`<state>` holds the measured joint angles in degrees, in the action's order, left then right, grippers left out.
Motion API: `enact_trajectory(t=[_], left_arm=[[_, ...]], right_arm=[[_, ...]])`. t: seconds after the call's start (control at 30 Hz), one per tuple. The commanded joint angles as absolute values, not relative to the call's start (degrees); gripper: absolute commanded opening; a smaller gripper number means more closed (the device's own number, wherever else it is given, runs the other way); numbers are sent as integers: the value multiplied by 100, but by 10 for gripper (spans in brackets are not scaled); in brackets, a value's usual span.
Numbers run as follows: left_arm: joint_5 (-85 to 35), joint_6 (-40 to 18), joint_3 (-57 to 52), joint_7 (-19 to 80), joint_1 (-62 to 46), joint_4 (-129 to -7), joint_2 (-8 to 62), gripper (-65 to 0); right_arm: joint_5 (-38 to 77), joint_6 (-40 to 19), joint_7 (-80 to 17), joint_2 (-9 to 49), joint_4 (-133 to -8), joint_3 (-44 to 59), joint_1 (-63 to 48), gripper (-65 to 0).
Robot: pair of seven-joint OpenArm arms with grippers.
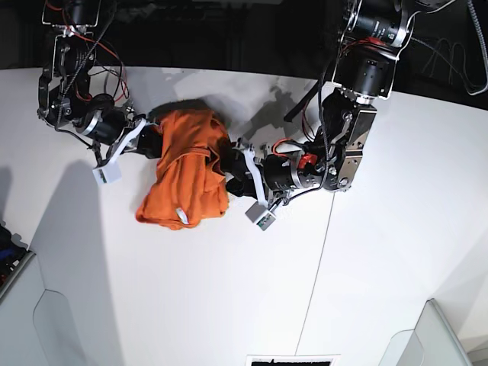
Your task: Layout the t-shirt on the table in an organized manner, then fold the t-shirt properly
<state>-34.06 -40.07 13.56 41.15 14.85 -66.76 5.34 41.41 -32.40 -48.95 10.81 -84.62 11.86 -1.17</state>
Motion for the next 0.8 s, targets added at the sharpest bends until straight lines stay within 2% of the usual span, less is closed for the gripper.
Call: enact_trajectory(t=[0.0,0.2,0.37,0.5,0.63,0.7,0.77], left_arm=[[-3444,-4000,1350,4091,1732,-6632,539,-214],[-3555,-4000,1347,4497,1951,-6593,585,-214],[-4493,-4000,1347,5033,1857,-7126,1009,-214],[-4984,-4000,1347,5435,1326,-8193,1586,-214],[-5083,-4000,1345,5682,432,-9045,2093,-215],[-5087,-4000,1293,5688,-163,-9413,2329,-251],[-5089,-4000,1151,5730,-858,-9894,2565,-334]], right_arm=[[4259,-3332,-4831,1066,-8611,1199,-89,-650],[4228,-3330,-4759,982,-8694,1234,-113,-650],[3983,-3330,-4871,982,-8952,1632,-121,-650],[4077,-3328,-5349,998,-9406,2034,-270,-650],[4353,-3328,-5430,1297,-9730,2099,-639,-650],[4445,-3328,-5430,1485,-9821,2099,-926,-650],[4600,-3328,-5459,1673,-9922,2099,-1273,-650]])
